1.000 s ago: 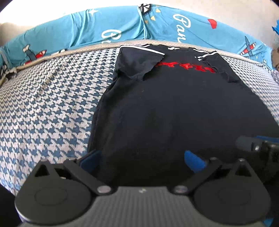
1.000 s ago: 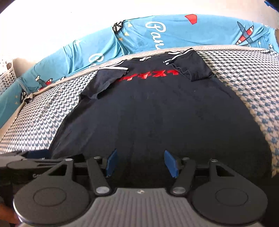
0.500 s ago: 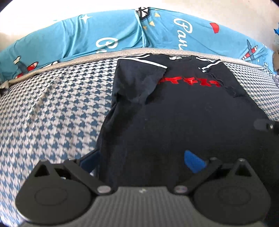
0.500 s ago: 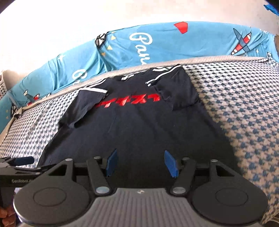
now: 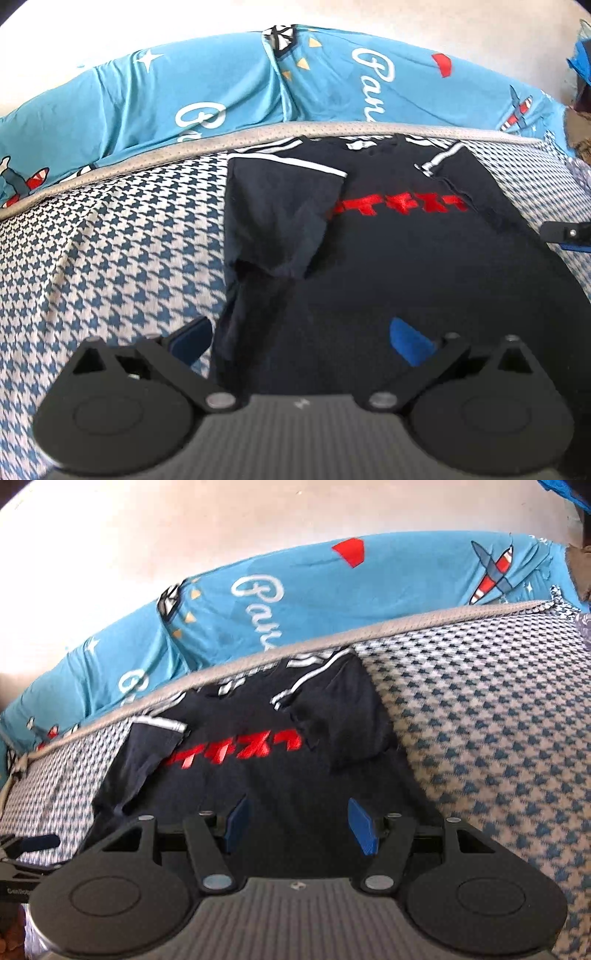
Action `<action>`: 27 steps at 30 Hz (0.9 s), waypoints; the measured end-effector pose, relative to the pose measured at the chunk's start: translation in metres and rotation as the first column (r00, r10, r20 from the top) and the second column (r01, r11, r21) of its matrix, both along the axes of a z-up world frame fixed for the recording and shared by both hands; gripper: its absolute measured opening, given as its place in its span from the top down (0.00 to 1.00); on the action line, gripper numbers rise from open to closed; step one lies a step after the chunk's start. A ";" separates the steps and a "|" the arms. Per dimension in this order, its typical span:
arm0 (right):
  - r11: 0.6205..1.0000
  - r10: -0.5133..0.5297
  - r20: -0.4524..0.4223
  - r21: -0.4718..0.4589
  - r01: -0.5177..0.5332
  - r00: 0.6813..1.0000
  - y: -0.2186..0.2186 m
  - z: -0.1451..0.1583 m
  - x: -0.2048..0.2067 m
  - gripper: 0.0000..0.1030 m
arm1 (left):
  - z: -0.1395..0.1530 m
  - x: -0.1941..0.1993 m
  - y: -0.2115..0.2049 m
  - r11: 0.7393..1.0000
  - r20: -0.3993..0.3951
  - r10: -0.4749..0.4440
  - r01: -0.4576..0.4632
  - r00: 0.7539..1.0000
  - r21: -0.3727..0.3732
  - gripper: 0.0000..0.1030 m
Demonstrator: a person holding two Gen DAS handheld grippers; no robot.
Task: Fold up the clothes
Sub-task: 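Move the right gripper to the side edge of the black shirt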
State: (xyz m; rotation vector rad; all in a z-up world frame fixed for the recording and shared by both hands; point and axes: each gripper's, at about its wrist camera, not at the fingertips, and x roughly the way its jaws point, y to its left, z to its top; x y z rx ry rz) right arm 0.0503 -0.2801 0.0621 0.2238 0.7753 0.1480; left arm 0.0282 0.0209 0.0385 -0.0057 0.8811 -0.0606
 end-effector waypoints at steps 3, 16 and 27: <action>1.000 -0.025 0.015 0.015 0.024 1.000 -0.012 0.000 0.014 0.42 | 0.001 0.011 0.011 0.999 -0.006 0.031 -0.031 1.000 -0.034 0.00; 0.981 -0.177 -0.016 0.081 0.178 0.984 -0.065 -0.019 0.068 0.42 | -0.002 0.028 0.037 0.965 -0.084 0.114 -0.131 0.990 -0.228 0.00; 0.952 -0.220 -0.112 0.190 0.238 0.969 -0.089 -0.047 0.097 0.42 | -0.002 0.025 0.034 0.967 -0.087 0.105 -0.122 0.991 -0.223 0.00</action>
